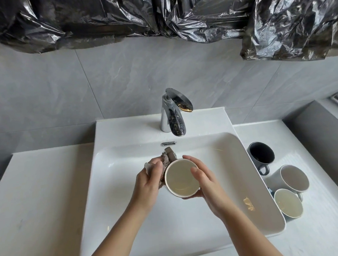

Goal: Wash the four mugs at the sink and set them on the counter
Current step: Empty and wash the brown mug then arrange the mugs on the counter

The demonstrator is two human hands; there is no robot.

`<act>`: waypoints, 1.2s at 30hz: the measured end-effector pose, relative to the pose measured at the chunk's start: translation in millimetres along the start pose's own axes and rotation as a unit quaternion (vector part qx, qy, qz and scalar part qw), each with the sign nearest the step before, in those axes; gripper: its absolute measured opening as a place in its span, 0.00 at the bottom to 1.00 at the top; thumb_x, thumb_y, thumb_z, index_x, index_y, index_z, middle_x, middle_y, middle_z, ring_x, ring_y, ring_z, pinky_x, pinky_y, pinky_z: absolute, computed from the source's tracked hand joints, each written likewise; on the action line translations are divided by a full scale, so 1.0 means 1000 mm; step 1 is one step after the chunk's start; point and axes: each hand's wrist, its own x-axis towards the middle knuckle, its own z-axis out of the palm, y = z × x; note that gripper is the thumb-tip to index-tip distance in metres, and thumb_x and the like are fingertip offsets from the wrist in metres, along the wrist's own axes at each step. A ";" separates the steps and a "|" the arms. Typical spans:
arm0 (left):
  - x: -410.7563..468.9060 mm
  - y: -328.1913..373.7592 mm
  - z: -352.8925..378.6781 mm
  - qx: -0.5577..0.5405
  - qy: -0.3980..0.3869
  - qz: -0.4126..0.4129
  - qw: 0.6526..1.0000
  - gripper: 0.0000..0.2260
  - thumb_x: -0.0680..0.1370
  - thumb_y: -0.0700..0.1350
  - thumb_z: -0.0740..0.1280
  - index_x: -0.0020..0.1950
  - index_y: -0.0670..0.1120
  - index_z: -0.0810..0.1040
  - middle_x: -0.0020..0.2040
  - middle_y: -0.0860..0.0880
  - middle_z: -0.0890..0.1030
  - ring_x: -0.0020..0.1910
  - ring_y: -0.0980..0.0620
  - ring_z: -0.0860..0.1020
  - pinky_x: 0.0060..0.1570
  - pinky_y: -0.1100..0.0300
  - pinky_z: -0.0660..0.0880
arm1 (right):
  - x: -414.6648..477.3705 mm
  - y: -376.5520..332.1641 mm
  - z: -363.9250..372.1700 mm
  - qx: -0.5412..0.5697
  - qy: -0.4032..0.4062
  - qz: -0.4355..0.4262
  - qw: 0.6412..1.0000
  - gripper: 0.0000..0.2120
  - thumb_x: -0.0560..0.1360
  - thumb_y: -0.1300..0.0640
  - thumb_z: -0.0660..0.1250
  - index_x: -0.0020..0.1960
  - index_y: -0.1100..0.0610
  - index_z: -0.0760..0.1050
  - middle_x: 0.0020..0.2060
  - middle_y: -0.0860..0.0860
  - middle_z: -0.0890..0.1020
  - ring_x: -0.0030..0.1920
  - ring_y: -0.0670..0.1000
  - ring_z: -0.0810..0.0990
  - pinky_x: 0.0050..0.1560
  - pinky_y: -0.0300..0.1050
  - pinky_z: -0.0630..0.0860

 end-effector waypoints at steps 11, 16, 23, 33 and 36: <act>0.004 0.007 0.004 0.006 0.062 -0.024 0.998 0.07 0.81 0.40 0.63 0.47 0.48 0.80 0.35 0.55 0.81 0.34 0.57 0.78 0.35 0.60 0.77 | -0.004 0.000 -0.003 0.009 -0.010 -0.016 1.000 0.20 0.72 0.48 0.62 0.63 0.43 0.76 0.56 0.40 0.81 0.54 0.44 0.81 0.38 0.42 0.79; 0.006 0.015 0.005 0.004 0.050 -0.021 0.999 0.02 0.79 0.38 0.66 0.47 0.41 0.79 0.37 0.49 0.78 0.29 0.60 0.75 0.26 0.67 0.70 | -0.002 0.001 -0.005 -0.005 -0.001 -0.019 1.000 0.20 0.71 0.46 0.63 0.63 0.42 0.76 0.56 0.39 0.81 0.55 0.46 0.80 0.39 0.41 0.78; 0.007 0.013 0.007 -0.025 0.108 -0.046 0.993 0.06 0.75 0.37 0.71 0.46 0.47 0.77 0.34 0.52 0.79 0.30 0.55 0.77 0.25 0.63 0.72 | -0.006 0.003 -0.010 -0.036 -0.032 -0.048 0.998 0.30 0.65 0.40 0.66 0.67 0.44 0.73 0.56 0.38 0.81 0.53 0.41 0.80 0.43 0.40 0.77; 0.004 0.014 -0.004 0.174 0.073 0.234 0.954 0.10 0.74 0.47 0.69 0.54 0.49 0.83 0.52 0.52 0.78 0.54 0.56 0.78 0.54 0.66 0.72 | 0.000 0.007 -0.009 -0.073 -0.004 -0.023 0.997 0.20 0.69 0.51 0.66 0.61 0.41 0.76 0.52 0.45 0.82 0.47 0.45 0.82 0.45 0.56 0.82; 0.016 0.009 -0.006 0.198 0.034 0.213 0.956 0.11 0.74 0.49 0.68 0.51 0.46 0.85 0.50 0.53 0.78 0.54 0.55 0.78 0.55 0.66 0.73 | -0.003 0.005 -0.005 -0.100 -0.029 -0.047 0.993 0.22 0.67 0.52 0.66 0.61 0.41 0.75 0.51 0.43 0.83 0.46 0.43 0.81 0.41 0.45 0.82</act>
